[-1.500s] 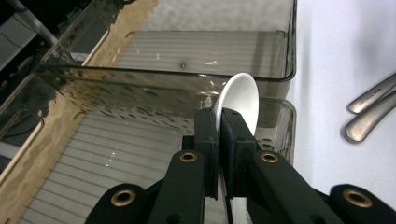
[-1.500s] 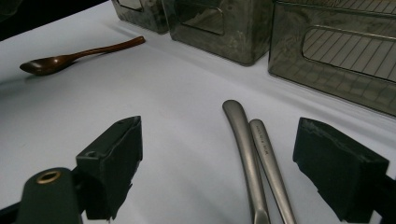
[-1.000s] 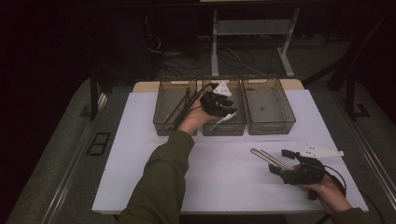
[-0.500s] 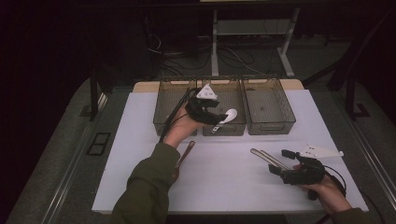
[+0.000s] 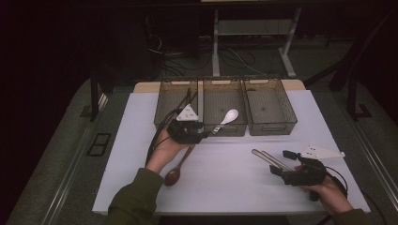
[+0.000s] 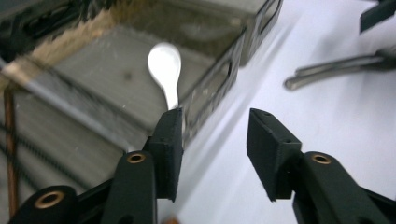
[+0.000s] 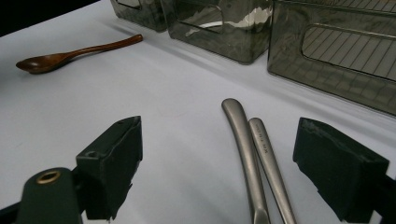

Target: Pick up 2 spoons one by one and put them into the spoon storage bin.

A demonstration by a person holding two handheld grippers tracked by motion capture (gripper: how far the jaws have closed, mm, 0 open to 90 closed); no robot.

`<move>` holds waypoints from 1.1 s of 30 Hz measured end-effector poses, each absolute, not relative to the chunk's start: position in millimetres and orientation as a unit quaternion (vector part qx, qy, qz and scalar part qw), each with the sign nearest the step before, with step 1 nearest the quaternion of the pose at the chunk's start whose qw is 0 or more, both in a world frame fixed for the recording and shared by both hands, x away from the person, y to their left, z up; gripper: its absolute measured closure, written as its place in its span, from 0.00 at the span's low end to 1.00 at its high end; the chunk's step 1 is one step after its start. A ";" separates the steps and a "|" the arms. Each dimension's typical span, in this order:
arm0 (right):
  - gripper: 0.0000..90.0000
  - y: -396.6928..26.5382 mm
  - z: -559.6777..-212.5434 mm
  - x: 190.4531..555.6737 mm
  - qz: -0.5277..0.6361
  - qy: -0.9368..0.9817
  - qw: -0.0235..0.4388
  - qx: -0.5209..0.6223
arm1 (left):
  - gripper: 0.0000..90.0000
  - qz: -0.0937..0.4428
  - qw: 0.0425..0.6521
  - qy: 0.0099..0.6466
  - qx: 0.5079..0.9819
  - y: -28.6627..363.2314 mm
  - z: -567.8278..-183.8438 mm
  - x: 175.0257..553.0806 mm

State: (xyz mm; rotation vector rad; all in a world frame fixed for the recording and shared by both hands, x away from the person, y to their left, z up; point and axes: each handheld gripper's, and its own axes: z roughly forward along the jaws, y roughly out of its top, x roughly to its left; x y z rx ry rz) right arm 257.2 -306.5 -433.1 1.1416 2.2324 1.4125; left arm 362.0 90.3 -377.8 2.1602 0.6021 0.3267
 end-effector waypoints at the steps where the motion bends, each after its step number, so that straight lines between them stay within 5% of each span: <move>1: 0.17 -306.6 -433.1 257.2 0.486 0.769 0.132 0.393 | 0.66 0.130 0.421 0.247 0.863 94.4 -381.9 359.3; 14: 0.17 -305.4 -433.2 256.9 0.485 0.770 0.130 0.394 | 0.97 0.115 0.381 0.311 0.863 147.5 -423.8 342.3; 33: 0.17 -305.0 -432.7 258.1 0.480 0.775 0.123 0.391 | 0.98 0.093 0.341 0.293 0.888 140.7 -440.7 344.1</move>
